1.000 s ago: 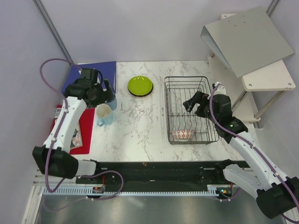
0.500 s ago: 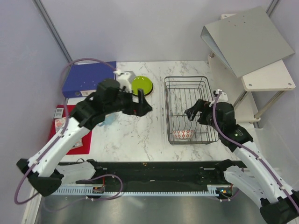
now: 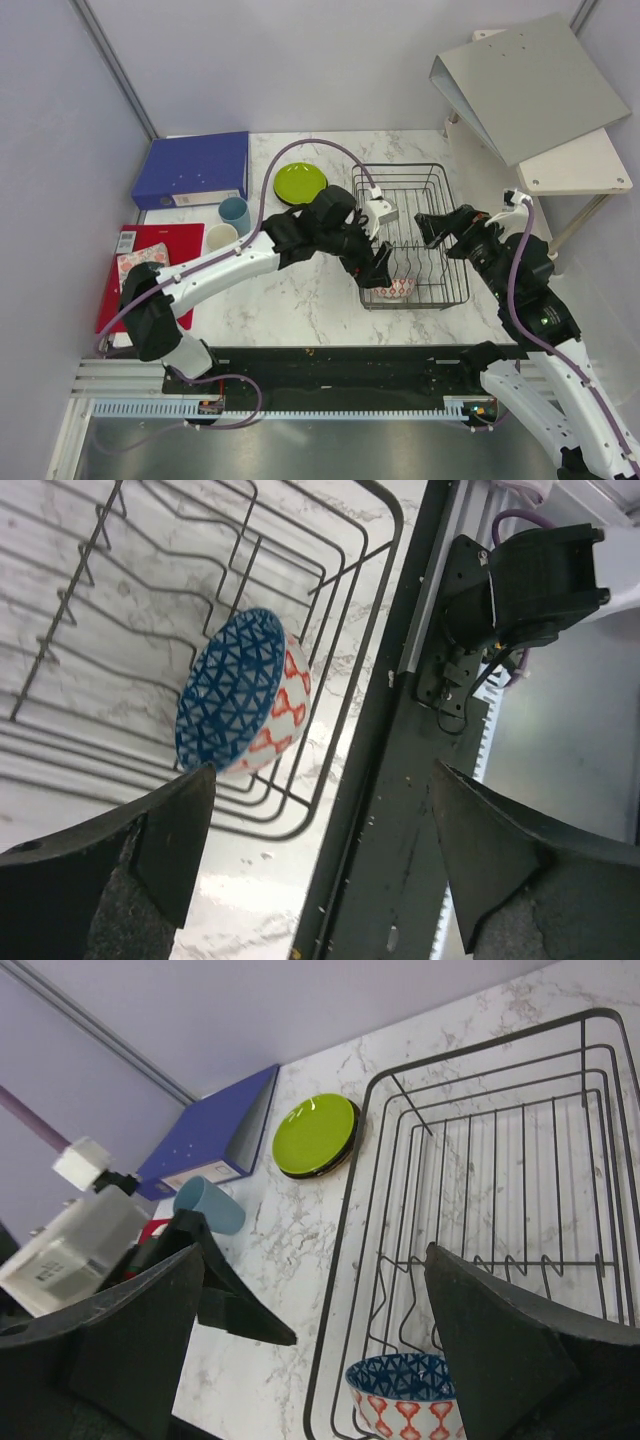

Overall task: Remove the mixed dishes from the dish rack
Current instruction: Pick up the bowl from the dish rack.

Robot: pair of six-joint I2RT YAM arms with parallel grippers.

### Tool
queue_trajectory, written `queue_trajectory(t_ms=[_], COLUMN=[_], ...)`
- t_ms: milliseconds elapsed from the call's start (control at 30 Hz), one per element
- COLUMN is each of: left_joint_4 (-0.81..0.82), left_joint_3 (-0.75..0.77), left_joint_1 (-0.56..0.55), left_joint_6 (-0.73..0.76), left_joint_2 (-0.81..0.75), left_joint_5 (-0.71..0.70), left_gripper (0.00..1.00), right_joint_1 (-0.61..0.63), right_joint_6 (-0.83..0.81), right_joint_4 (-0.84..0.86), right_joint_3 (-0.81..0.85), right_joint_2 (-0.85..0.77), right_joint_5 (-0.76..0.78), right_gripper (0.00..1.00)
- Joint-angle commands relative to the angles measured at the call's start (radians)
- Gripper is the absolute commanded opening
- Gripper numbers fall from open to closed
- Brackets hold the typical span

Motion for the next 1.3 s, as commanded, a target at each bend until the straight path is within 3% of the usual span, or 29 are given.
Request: queue_trajectory(t_ms=[0,133,333,900,1267], left_joint_4=[0.151,0.165,0.130,0.087,0.033], left_joint_3=[-0.001,0.022,0.048,0.064,0.100], left_joint_1=[-0.005,-0.005,-0.001,0.029,0.042], left_joint_6=[0.181,0.282,0.393,0.434,0.453], left_joint_2=[0.068,0.137,0.222,0.314,0.360], left_joint_5=[0.117,0.127,0.190,0.315,0.404], left_gripper=[0.91,0.87,0.63,0.35,0.02], right_joint_1=[0.004,0.002,0.002,0.002,0.004], right_joint_6=[0.007,0.009,0.009,0.004,0.003], right_joint_4=[0.017,0.021,0.021,0.034,0.038], right_joint_3=[0.032,0.016,0.001,-0.030,-0.044], right_joint_2=[-0.007,-0.004,-0.005,0.015,0.010], right_joint_5=[0.012,0.003,0.004,0.006,0.009], right_gripper=[0.98,0.98,0.98,0.98,0.98])
